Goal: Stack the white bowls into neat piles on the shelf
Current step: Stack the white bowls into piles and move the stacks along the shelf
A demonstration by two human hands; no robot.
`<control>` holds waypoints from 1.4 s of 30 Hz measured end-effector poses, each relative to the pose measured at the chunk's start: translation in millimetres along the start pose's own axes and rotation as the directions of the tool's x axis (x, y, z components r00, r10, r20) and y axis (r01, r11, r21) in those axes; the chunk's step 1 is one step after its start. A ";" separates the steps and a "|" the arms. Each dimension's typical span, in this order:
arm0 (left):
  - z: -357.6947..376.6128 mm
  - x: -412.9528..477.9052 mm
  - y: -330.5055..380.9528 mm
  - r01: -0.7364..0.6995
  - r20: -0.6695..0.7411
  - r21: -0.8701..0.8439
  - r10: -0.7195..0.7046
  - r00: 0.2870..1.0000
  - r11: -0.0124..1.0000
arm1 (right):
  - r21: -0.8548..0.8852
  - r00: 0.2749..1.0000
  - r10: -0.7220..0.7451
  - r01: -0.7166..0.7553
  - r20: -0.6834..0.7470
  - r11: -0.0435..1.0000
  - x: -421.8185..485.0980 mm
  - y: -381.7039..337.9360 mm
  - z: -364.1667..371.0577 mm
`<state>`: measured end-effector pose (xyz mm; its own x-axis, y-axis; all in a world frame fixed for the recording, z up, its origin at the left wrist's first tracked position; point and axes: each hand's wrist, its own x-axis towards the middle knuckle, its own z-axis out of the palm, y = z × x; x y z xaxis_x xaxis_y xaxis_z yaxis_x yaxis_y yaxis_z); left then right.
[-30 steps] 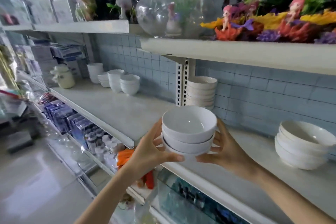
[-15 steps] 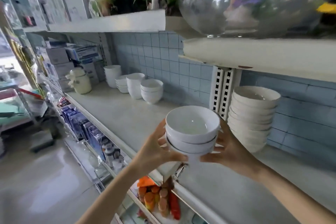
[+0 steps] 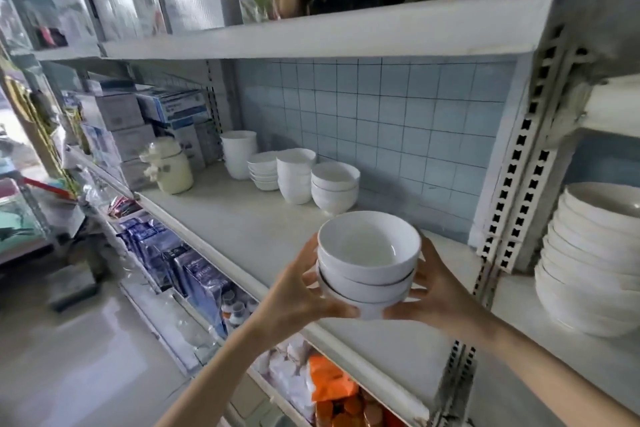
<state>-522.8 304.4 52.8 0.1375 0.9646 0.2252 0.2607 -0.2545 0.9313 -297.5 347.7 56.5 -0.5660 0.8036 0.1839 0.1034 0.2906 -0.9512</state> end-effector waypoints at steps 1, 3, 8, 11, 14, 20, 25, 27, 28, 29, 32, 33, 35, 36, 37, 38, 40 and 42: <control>-13.1 1.8 -4.9 -0.007 0.018 -0.002 0.007 1.000 1.000 | 0.005 1.000 0.000 0.000 -0.020 1.000 8.1 0.0 11.0; -40.3 5.4 -14.3 -0.007 0.037 -0.018 0.008 0.999 1.000 | 0.006 0.999 0.000 0.001 -0.053 1.000 24.6 -1.3 33.8; -104.0 15.5 -35.9 0.020 0.061 -0.067 -0.016 0.998 0.998 | 0.026 0.992 0.004 -0.001 -0.129 1.000 66.4 -9.4 82.7; -135.8 25.0 -44.0 0.007 0.093 -0.085 0.001 0.996 0.996 | 0.017 0.980 0.006 -0.003 -0.199 1.000 86.6 -11.1 104.0; -157.1 40.7 -46.9 -0.014 0.149 -0.100 0.028 0.988 0.995 | 0.021 0.959 0.021 -0.016 -0.284 1.000 104.0 -10.3 114.8; -175.4 97.4 -51.2 -0.052 0.258 -0.096 0.075 0.963 0.994 | 0.004 0.921 0.029 -0.030 -0.389 1.000 140.8 -8.0 103.0; -177.7 159.8 -48.0 -0.109 0.314 -0.059 0.122 0.941 0.992 | -0.066 0.893 -0.025 -0.005 -0.450 0.998 176.8 -10.1 75.5; -178.5 187.3 -48.5 -0.122 0.318 -0.033 0.126 0.940 0.992 | -0.071 0.882 -0.029 -0.005 -0.471 0.997 193.3 -9.2 60.9; -179.1 201.0 -47.7 -0.131 0.321 -0.010 0.128 0.939 0.991 | -0.078 0.877 -0.036 -0.002 -0.480 0.997 202.4 -8.6 53.3; -179.3 214.9 -47.4 -0.139 0.328 0.020 0.125 0.936 0.990 | -0.088 0.871 -0.043 -0.001 -0.490 0.996 211.6 -8.1 45.6; -180.7 255.5 -45.5 -0.161 0.336 0.088 0.123 0.934 0.983 | -0.108 0.860 -0.050 -0.007 -0.508 0.994 237.4 -5.1 20.7; -180.8 267.9 -44.1 -0.171 0.335 0.107 0.126 0.934 0.979 | -0.114 0.865 -0.049 -0.009 -0.500 0.993 245.5 -5.1 13.4; -181.8 291.6 -43.7 -0.182 0.335 0.155 0.121 0.934 0.971 | -0.120 0.867 -0.043 -0.020 -0.497 0.993 262.0 -3.1 0.7; -182.3 301.4 -44.0 -0.180 0.348 0.168 0.113 0.931 0.969 | -0.120 0.863 -0.036 -0.028 -0.504 0.992 269.2 -0.5 -4.2; -182.3 311.4 -46.0 -0.173 0.364 0.178 0.098 0.926 0.969 | -0.120 0.860 -0.031 -0.036 -0.510 0.992 275.5 3.0 -8.4; -182.0 320.8 -48.5 -0.159 0.379 0.189 0.077 0.922 0.969 | -0.120 0.856 -0.024 -0.044 -0.516 0.992 281.9 7.7 -12.5; -180.7 339.0 -57.1 -0.132 0.410 0.221 0.031 0.912 0.966 | -0.119 0.852 -0.010 -0.061 -0.524 0.991 292.8 17.8 -18.8; -179.6 352.4 -63.2 -0.121 0.429 0.276 -0.010 0.903 0.954 | -0.119 0.848 0.003 -0.078 -0.530 0.990 300.4 27.1 -21.8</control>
<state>-662.5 672.9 124.7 0.5312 0.8442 0.0716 0.4957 -0.3783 0.7818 -446.9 608.3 91.4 -0.0458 0.9577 0.2841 0.2438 0.2866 -0.9265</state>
